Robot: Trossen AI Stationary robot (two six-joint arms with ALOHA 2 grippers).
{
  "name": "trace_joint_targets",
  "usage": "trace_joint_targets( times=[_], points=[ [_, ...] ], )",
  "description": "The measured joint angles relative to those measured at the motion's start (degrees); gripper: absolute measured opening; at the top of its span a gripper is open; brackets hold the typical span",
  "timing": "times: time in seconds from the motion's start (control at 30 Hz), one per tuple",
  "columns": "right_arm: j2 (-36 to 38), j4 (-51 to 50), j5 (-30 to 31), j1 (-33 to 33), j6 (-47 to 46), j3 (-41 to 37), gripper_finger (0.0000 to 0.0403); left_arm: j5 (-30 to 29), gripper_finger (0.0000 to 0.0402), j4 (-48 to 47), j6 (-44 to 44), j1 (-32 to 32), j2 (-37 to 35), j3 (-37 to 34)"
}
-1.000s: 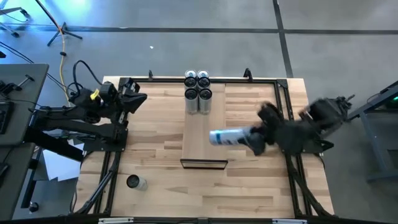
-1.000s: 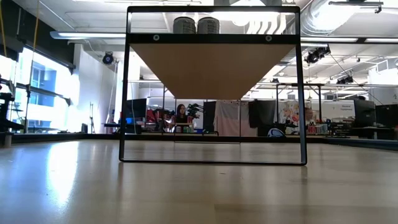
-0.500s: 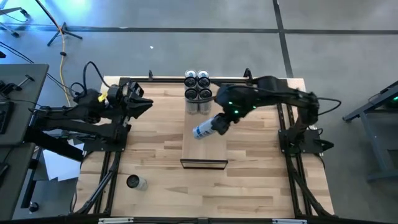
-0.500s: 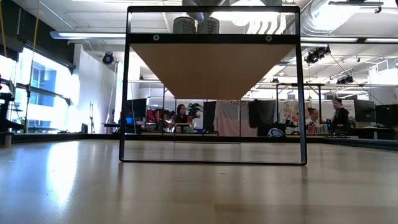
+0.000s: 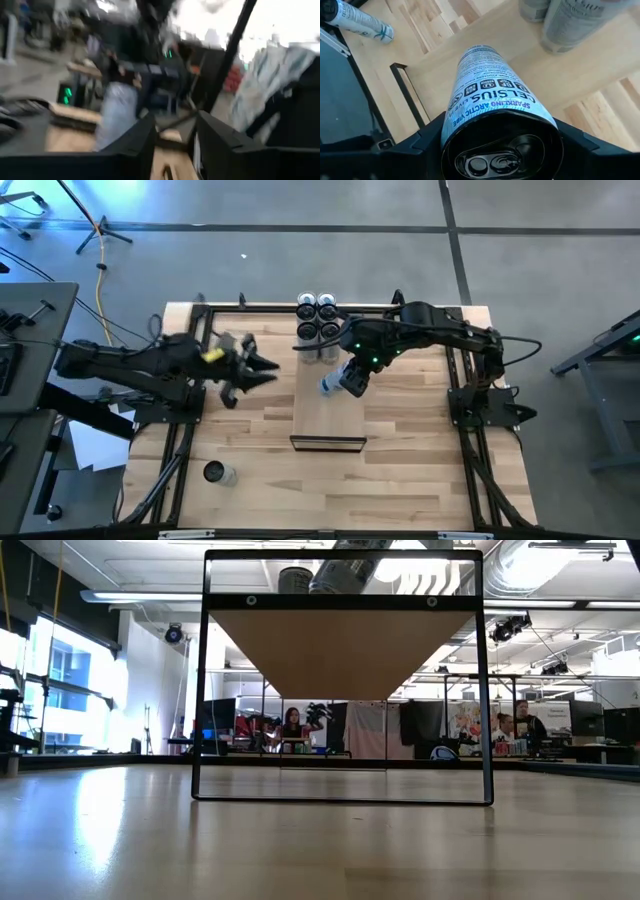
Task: Place canned beverage on shelf
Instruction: Put the right white blue soda can on the shelf
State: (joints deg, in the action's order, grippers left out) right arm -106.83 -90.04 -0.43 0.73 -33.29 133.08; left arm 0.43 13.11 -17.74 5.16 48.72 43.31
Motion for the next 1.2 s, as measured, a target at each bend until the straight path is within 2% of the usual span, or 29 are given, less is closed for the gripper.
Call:
trace_joint_targets(
  times=[0.13,0.33,0.47,0.63,0.87,1.0,1.1,1.2],
  points=[
    [0.0,0.0,0.2,0.0,1.3,0.0,0.0243,-1.1,0.0162,-6.7,3.9,3.1,7.0,5.0],
    [0.0,0.0,0.7,0.0,1.9,0.0,0.0243,-11.4,0.0200,-20.4,10.4,4.8,16.4,12.0],
    [0.0,0.0,0.7,0.0,1.9,0.0,0.0243,-17.3,0.0204,-20.0,15.0,5.2,20.5,14.2],
    [0.0,0.0,0.7,0.0,1.4,0.0,0.0243,-18.3,0.0203,-16.7,18.3,5.2,24.2,14.6],
    [0.0,0.1,0.4,0.4,0.7,-1.6,0.0243,-19.6,0.0176,-15.5,17.9,5.4,29.8,14.6],
    [0.0,0.1,-0.1,1.6,0.3,-4.5,0.0243,-22.4,0.0152,-14.3,16.8,5.9,31.2,14.6],
    [-0.1,0.2,-0.1,2.3,0.3,-5.8,0.0243,-23.2,0.0113,-14.1,18.2,6.0,31.6,14.6],
    [-0.1,1.1,-0.1,2.5,0.1,-6.5,0.0243,-23.2,0.0053,-14.3,18.4,6.0,32.4,14.6]
  ],
)
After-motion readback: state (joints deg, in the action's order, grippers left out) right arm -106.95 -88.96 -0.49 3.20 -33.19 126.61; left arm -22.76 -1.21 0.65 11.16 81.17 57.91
